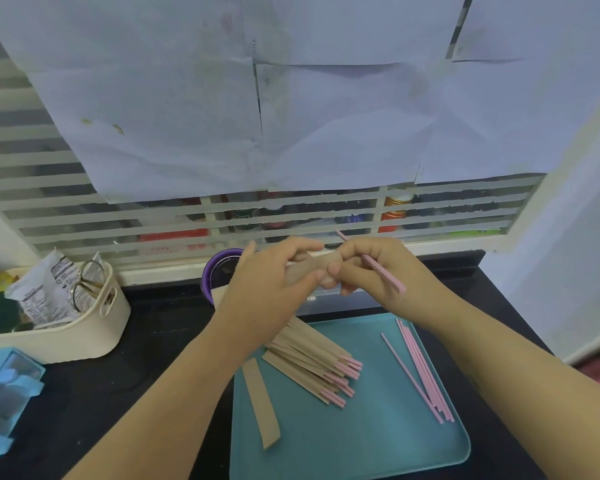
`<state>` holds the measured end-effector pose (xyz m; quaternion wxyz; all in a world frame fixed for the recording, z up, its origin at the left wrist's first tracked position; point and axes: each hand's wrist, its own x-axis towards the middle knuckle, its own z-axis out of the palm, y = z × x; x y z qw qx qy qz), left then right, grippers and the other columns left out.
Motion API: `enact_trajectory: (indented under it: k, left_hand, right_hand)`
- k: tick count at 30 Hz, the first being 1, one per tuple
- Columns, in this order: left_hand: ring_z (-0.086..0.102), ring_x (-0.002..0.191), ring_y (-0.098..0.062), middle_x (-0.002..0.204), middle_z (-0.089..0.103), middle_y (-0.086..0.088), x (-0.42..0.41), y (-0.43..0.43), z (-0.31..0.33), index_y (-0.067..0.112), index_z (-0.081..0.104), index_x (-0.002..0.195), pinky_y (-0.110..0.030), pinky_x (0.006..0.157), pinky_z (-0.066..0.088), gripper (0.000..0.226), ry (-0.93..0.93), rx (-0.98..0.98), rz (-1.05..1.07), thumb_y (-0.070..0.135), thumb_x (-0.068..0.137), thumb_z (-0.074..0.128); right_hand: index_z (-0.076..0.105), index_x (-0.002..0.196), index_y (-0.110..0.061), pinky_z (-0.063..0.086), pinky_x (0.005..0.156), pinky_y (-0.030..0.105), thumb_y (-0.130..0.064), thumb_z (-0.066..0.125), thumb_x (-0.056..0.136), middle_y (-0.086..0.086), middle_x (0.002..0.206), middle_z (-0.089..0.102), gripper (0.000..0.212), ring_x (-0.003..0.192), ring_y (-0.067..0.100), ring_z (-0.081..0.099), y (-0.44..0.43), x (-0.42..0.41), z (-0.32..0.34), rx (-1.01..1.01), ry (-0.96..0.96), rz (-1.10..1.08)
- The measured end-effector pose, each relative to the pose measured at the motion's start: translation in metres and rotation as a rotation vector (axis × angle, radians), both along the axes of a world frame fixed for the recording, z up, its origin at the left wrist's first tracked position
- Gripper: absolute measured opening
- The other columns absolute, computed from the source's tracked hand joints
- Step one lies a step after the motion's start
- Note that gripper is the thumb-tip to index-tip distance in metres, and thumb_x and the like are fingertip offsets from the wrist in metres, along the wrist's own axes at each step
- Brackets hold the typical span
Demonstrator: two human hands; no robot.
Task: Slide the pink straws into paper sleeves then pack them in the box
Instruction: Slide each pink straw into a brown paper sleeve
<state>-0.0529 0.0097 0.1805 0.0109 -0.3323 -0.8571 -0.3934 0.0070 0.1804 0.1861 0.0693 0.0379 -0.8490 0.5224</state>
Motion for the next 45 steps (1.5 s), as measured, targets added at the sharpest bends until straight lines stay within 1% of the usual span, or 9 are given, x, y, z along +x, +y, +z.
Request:
enact_trajectory:
  k: [2, 5, 12, 17, 22, 27, 36, 42, 45]
  left_hand:
    - [0.061, 0.084, 0.004, 0.088, 0.069, 0.016, 0.001, -0.001, 0.002, 0.037, 0.064, 0.099, -0.033, 0.089, 0.051, 0.019, -0.221, 0.109, -0.057, 0.022, 0.087, 0.065]
    - [0.065, 0.077, -0.004, 0.083, 0.070, 0.013, 0.001, -0.001, 0.000, 0.036, 0.063, 0.098, -0.029, 0.075, 0.051, 0.025, -0.371, 0.189, -0.122, 0.016, 0.085, 0.068]
    - [0.062, 0.068, -0.003, 0.085, 0.068, 0.013, 0.004, -0.002, 0.001, 0.041, 0.051, 0.103, -0.030, 0.073, 0.051, 0.032, -0.424, 0.218, -0.171, 0.014, 0.089, 0.061]
    - [0.061, 0.061, 0.001, 0.089, 0.067, 0.009, 0.006, -0.004, 0.000, 0.039, 0.044, 0.114, -0.024, 0.068, 0.047, 0.036, -0.442, 0.232, -0.135, 0.016, 0.090, 0.059]
    - [0.058, 0.057, 0.001, 0.086, 0.065, 0.009, 0.003, -0.003, -0.006, 0.034, 0.049, 0.099, -0.025, 0.065, 0.045, 0.019, -0.443, 0.265, -0.059, 0.023, 0.089, 0.061]
    - [0.054, 0.057, 0.007, 0.084, 0.062, 0.013, 0.000, -0.004, -0.010, 0.032, 0.061, 0.104, -0.012, 0.059, 0.044, 0.018, -0.409, 0.244, 0.006, 0.021, 0.091, 0.060]
    - [0.052, 0.064, -0.012, 0.064, 0.059, 0.010, 0.000, -0.005, -0.013, 0.035, 0.062, 0.106, -0.022, 0.064, 0.047, 0.021, -0.451, 0.259, 0.038, 0.022, 0.091, 0.060]
    - [0.064, 0.075, -0.004, 0.088, 0.071, 0.007, -0.001, -0.004, -0.014, 0.035, 0.066, 0.098, -0.013, 0.065, 0.050, 0.023, -0.537, 0.306, 0.083, 0.014, 0.089, 0.063]
    - [0.068, 0.089, -0.014, 0.092, 0.074, 0.005, -0.004, -0.005, -0.017, 0.026, 0.069, 0.103, -0.027, 0.078, 0.055, 0.022, -0.686, 0.348, 0.097, 0.010, 0.088, 0.062]
  right_hand:
    - [0.068, 0.090, -0.012, 0.053, 0.069, 0.021, -0.016, 0.058, 0.091, -0.003, 0.074, 0.070, 0.011, 0.067, 0.011, 0.064, 0.002, 0.001, -0.001, 0.001, -0.018, -0.022]
    - [0.070, 0.092, -0.007, 0.052, 0.069, 0.020, -0.018, 0.058, 0.090, -0.003, 0.074, 0.069, 0.016, 0.068, 0.012, 0.062, 0.005, 0.004, -0.003, -0.050, -0.078, -0.031]
    - [0.064, 0.104, -0.011, 0.054, 0.070, 0.024, -0.039, 0.034, 0.099, 0.007, 0.079, 0.073, 0.041, 0.062, 0.013, 0.059, 0.006, 0.009, 0.001, -0.355, -0.177, -0.197]
    - [0.064, 0.105, -0.012, 0.050, 0.064, 0.026, -0.041, 0.030, 0.100, 0.006, 0.086, 0.072, 0.045, 0.054, 0.013, 0.056, 0.014, 0.004, 0.015, -0.702, 0.011, -0.385]
    - [0.064, 0.103, -0.014, 0.055, 0.070, 0.022, -0.010, 0.047, 0.096, 0.000, 0.086, 0.074, 0.018, 0.059, 0.008, 0.059, 0.007, 0.008, 0.023, -0.594, 0.079, -0.263]
    - [0.070, 0.096, -0.016, 0.055, 0.074, 0.019, -0.017, 0.050, 0.095, 0.000, 0.079, 0.070, 0.020, 0.065, 0.010, 0.058, -0.003, 0.012, 0.020, -0.384, 0.043, -0.217]
    - [0.066, 0.095, -0.026, 0.056, 0.077, 0.019, -0.021, 0.050, 0.094, -0.004, 0.086, 0.069, 0.016, 0.074, 0.005, 0.066, -0.006, 0.009, 0.014, -0.166, 0.058, -0.247]
    - [0.063, 0.094, -0.036, 0.053, 0.080, 0.017, -0.026, 0.050, 0.095, -0.015, 0.090, 0.066, 0.017, 0.088, -0.002, 0.062, -0.009, 0.012, 0.012, 0.098, 0.059, -0.177]
    - [0.065, 0.097, -0.031, 0.048, 0.076, 0.011, -0.024, 0.049, 0.096, -0.022, 0.089, 0.062, 0.018, 0.088, -0.002, 0.058, -0.013, 0.016, 0.015, 0.217, 0.076, -0.127]
